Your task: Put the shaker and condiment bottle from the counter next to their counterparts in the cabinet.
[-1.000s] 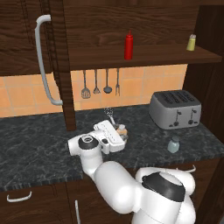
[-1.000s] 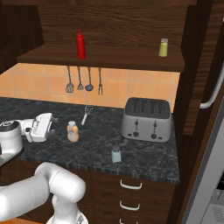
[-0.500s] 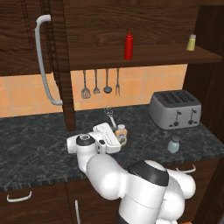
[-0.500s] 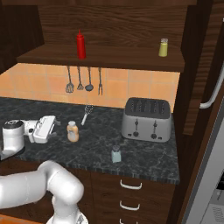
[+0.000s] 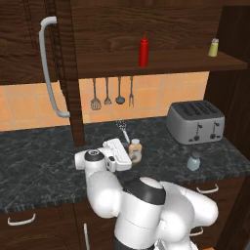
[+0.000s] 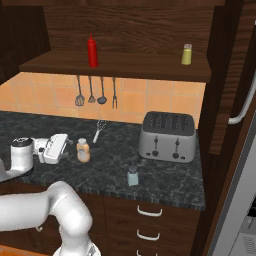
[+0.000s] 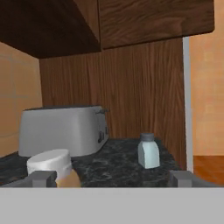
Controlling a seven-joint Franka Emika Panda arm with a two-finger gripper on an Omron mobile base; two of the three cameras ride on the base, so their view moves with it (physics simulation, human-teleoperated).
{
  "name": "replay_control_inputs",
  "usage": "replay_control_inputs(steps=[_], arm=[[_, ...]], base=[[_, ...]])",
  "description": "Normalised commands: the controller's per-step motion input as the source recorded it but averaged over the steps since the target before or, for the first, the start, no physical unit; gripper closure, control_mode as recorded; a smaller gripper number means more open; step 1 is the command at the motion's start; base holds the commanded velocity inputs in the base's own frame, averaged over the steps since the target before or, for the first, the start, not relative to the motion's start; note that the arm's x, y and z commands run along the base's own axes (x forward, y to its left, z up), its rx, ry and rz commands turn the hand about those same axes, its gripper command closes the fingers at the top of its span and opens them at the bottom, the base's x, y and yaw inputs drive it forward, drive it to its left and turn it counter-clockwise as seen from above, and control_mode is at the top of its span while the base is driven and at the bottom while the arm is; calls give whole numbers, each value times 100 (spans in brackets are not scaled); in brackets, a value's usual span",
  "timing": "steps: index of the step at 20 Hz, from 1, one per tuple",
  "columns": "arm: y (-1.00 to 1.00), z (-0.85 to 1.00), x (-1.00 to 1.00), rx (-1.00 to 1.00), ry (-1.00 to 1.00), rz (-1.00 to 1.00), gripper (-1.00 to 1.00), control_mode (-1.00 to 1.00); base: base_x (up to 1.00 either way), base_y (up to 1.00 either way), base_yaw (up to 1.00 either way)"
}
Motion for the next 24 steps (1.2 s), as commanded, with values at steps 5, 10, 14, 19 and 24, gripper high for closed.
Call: replay_control_inputs(steps=[5, 10, 14, 19, 24], arm=[[15, -17, 42, 0, 0, -4, -100, -100], [0, -21, 41, 0, 0, -1, -100, -100], [0, -42, 36, 0, 0, 0, -100, -100], [0, -26, 6, 1, 0, 0, -100, -100], [-6, -11, -16, 7, 0, -7, -100, -100]], base=[[0, 0, 0], [0, 0, 0], [0, 0, 0], [0, 0, 0], [0, 0, 0]])
